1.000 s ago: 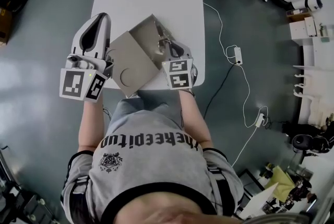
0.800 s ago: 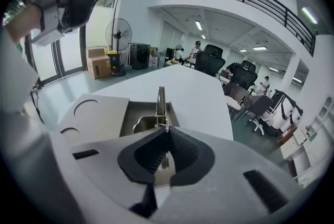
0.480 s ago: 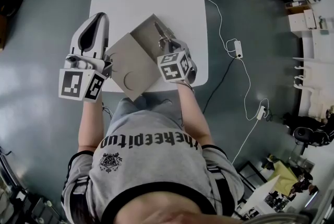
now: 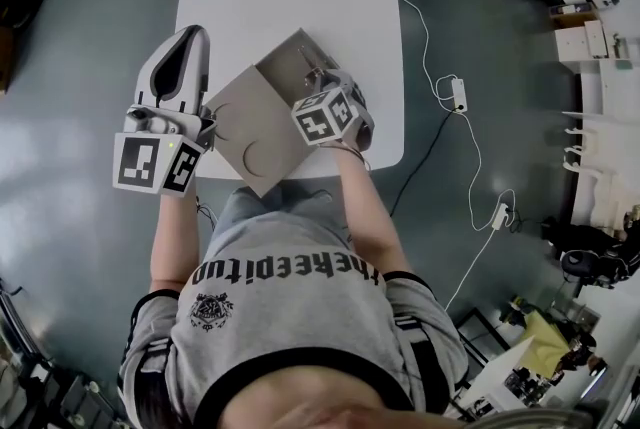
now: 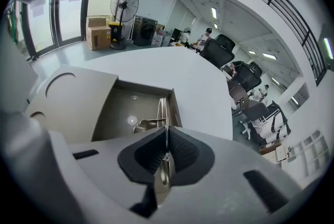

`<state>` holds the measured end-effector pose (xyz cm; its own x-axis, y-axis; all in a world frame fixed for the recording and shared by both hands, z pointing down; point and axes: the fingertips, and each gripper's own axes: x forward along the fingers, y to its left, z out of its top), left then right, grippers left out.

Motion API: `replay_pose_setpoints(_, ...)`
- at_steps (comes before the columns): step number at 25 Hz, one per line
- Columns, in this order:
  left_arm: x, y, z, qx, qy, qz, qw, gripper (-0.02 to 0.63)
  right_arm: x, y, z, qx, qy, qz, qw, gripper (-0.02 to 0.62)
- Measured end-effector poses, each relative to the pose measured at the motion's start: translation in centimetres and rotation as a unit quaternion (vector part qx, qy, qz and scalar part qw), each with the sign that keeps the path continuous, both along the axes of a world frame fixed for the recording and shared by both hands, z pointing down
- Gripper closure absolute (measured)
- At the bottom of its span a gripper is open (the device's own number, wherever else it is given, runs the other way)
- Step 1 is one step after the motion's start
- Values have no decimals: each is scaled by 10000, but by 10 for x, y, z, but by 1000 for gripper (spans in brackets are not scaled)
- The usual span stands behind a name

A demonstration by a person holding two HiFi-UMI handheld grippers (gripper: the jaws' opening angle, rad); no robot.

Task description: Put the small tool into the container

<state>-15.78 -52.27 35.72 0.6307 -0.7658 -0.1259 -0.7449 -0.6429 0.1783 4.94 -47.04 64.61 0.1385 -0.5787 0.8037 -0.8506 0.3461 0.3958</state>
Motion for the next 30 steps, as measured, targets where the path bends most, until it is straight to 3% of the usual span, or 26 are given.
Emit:
replay_pose_setpoints(10,-8,3,1,-52,-45,-46,10000,592,-4,6,13,-144,-86,38,9999,582)
replay_pose_setpoints(16,-4,3,-2,-34,-49,-11,10000,592,-23,14,25,-267,-777,-30,9966,496)
replay_pose_setpoints(20,-2,6,-1,-32,-69,-26,10000,592,-27,17,26,-160,-1148,-9,9933,485)
replay_pose_setpoints(24,3,13,-4,-20,-96,-27,9999,592,-27,18,13,85,-1882,175,9819,480)
replay_pose_setpoints(26,5,16,-4,0,-102,-28,9999,592,-27,18,6,278,-2224,270,9742,491)
replay_pose_setpoints(30,12,24,-7,54,-104,-37,9999,592,-22,23,-17,625,-2575,398,9634,594)
